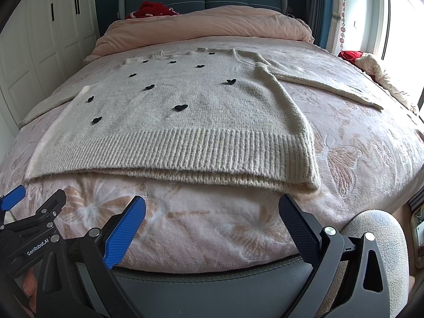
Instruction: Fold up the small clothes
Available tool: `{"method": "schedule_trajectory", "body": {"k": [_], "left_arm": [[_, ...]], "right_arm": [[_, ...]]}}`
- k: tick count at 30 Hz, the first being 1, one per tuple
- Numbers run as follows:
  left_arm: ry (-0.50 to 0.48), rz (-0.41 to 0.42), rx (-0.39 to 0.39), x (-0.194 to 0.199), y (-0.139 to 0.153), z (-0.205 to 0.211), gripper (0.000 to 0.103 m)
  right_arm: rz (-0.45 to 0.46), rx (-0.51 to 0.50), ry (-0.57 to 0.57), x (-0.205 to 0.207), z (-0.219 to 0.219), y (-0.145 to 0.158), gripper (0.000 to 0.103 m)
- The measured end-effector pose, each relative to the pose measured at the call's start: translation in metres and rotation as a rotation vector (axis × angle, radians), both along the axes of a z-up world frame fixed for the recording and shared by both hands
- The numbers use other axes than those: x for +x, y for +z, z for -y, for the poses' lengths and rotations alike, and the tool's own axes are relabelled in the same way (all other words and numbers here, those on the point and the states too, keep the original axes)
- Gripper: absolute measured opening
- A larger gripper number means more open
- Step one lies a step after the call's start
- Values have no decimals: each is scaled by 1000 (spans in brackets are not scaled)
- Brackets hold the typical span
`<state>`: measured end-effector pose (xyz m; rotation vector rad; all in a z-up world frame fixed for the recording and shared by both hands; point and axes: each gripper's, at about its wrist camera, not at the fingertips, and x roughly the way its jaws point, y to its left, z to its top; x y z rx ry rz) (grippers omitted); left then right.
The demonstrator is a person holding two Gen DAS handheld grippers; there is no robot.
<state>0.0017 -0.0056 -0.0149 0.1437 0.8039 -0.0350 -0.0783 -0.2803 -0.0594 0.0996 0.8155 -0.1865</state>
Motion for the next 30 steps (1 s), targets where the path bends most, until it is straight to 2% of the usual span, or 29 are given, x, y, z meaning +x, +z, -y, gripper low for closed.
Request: {"method": "schedule_trajectory", "body": {"k": [30], "left_arm": [[3,-18,2,3,-3,-2,98]], "right_arm": [[-10,4,4,0,-2,-4,98]]}}
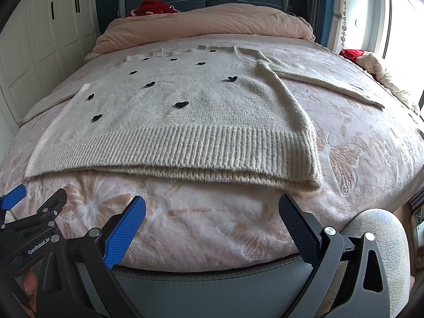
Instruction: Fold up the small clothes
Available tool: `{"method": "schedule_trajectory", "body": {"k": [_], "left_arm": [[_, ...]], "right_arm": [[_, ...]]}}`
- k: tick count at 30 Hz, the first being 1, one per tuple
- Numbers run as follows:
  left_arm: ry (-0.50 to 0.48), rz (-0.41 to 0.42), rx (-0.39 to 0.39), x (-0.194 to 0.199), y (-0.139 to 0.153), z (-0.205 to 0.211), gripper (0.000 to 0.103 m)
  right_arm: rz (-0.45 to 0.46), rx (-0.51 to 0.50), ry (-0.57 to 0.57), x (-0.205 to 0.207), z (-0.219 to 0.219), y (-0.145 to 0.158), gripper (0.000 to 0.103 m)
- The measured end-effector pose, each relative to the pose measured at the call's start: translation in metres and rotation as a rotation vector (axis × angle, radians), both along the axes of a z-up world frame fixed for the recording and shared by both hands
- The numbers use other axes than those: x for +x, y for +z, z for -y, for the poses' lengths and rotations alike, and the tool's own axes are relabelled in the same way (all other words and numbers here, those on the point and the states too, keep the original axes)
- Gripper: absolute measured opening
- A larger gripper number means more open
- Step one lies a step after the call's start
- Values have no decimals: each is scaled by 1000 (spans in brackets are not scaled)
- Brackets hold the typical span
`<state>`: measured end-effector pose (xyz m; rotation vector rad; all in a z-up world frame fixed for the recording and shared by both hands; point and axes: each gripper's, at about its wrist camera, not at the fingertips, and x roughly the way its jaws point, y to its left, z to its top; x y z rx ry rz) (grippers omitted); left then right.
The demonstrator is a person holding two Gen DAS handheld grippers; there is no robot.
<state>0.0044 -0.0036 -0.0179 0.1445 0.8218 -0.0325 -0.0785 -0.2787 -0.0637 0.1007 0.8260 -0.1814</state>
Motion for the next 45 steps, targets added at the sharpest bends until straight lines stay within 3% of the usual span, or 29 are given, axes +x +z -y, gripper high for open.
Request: {"method": "schedule_trajectory", "body": {"k": [10,15,22,27,33,35,36,37,39,40,43,45], "left_arm": [[-18,-21,2,4,-2,7,98],[-49,-16,28,7,11,11,98],[-39,-44,-29,34,35,22,98],[-30,-58,-28,64,43,43,98],[-35,-66,-16,93,47,63,98],[-37,-74,-22,99,47,66,98],[-40,-79,-24,102,47,67,98],[-40,-81,-21,104,47,68,98],[-45,-84,-22,108,46,69,98],[-44,-85,-19,109,46,69,98],[-42,-83,-24,111,46,67,98],[-38,-85,-30,111,46,63,98]], "right_arm": [[-7,43,19,4,0,-1,98],[71,129,11,18,34,19,98],[97,275,-229,87,196,42,98],[82,301,-439,136,320,36,98],[60,377,-599,175,416,13,97],[64,419,-648,180,438,3,84],[68,450,-667,180,446,-3,68],[69,473,-688,181,452,-8,60],[97,482,-721,180,460,-11,24],[108,503,-721,181,463,-12,13],[184,509,-706,182,459,5,12],[265,493,-660,186,447,32,12]]}}
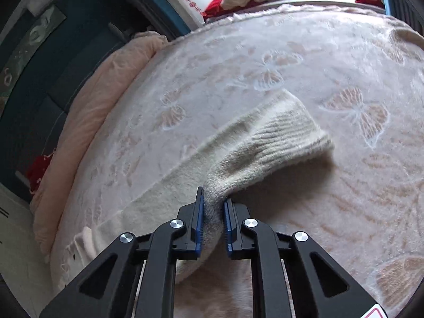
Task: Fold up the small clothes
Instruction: 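Grasp the sweater sleeve cuff with the right gripper while the left gripper grasps the other sleeve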
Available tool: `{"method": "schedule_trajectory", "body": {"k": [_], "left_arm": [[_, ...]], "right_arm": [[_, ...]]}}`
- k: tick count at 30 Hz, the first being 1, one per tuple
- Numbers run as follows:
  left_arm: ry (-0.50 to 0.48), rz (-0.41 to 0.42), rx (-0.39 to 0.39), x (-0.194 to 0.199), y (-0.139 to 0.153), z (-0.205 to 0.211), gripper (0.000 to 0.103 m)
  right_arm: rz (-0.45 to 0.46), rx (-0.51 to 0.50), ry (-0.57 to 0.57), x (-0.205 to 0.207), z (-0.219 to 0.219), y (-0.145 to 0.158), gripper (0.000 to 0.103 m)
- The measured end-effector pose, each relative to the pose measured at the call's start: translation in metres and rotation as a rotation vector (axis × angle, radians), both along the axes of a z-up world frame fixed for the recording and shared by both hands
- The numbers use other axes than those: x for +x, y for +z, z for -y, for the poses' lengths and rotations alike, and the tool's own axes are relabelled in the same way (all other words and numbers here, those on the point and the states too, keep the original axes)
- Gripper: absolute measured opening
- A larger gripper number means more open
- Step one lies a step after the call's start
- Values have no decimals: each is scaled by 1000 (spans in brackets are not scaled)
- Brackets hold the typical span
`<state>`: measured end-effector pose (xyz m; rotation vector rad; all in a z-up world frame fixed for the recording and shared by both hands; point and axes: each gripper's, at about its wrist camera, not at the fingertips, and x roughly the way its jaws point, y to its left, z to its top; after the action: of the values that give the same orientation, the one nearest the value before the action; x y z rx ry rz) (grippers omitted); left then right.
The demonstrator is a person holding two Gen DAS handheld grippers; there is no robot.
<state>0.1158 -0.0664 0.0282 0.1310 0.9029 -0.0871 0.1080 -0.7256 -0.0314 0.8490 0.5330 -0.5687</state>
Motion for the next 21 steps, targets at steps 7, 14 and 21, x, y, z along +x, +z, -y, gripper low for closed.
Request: {"method": "schedule_trajectory", "body": {"k": [7,14,21], "left_arm": [[39,20,-62,2,10,-18,98],[104,16,-170,16,24,-48,98],[114,-33,-368,79,33,-81,98]], "right_arm": [[288,-214,347,56,-130,138,11],[285,-269,885,138,-356,149,24],[80,-84,946,137,-408,49,37]]}}
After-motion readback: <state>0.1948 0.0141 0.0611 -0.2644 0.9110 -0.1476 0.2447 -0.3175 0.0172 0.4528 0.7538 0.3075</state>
